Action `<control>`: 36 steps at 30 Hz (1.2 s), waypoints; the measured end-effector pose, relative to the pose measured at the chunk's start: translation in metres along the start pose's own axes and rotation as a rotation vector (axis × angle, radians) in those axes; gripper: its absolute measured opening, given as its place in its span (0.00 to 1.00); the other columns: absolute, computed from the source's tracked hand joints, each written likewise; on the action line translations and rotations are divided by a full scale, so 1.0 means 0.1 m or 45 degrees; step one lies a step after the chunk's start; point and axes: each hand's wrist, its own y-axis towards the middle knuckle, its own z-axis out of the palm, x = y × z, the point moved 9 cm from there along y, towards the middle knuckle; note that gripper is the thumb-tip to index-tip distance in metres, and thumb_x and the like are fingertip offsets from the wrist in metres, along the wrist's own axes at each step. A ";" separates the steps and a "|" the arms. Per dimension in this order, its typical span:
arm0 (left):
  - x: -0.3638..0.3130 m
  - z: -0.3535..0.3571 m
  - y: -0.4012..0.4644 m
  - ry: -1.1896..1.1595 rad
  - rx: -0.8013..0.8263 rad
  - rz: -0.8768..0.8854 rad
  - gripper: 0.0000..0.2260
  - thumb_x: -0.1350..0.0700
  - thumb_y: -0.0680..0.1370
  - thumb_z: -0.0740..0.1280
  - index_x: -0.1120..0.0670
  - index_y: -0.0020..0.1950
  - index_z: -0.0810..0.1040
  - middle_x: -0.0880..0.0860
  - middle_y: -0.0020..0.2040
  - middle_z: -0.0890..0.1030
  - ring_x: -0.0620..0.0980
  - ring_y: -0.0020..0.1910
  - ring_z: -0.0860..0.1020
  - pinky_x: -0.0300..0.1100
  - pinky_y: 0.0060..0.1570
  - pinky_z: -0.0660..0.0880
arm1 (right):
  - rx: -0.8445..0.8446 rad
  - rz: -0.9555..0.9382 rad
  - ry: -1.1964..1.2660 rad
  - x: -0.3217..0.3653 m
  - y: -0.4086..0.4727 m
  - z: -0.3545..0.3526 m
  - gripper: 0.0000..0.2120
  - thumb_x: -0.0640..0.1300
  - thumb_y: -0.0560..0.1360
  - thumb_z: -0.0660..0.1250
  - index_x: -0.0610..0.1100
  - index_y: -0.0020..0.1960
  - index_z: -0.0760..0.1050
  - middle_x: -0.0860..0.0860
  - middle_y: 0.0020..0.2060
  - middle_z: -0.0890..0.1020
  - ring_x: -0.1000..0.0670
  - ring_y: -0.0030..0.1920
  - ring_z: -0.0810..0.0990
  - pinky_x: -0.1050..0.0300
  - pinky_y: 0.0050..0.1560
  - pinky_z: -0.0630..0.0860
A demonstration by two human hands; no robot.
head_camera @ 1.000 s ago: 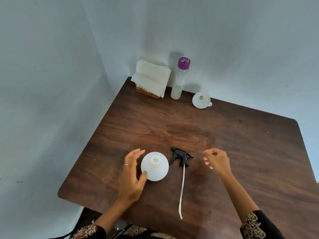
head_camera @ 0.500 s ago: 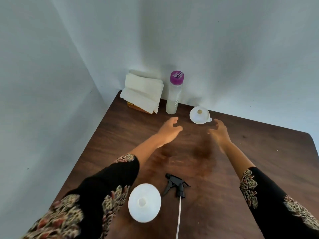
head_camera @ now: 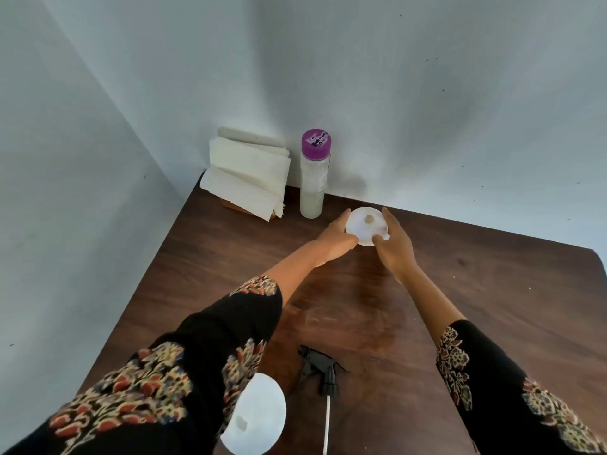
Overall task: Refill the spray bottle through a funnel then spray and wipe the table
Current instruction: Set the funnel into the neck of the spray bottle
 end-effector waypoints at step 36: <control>1.63 0.01 -3.01 -0.359 -0.421 0.173 0.09 0.51 0.81 0.50 0.38 0.56 0.67 0.39 0.56 0.72 0.36 0.53 0.72 0.19 0.44 0.68 | -0.003 -0.543 0.018 0.98 -2.91 0.49 0.13 0.42 0.78 0.62 0.45 0.60 0.79 0.53 0.54 0.83 0.56 0.51 0.79 0.75 0.47 0.72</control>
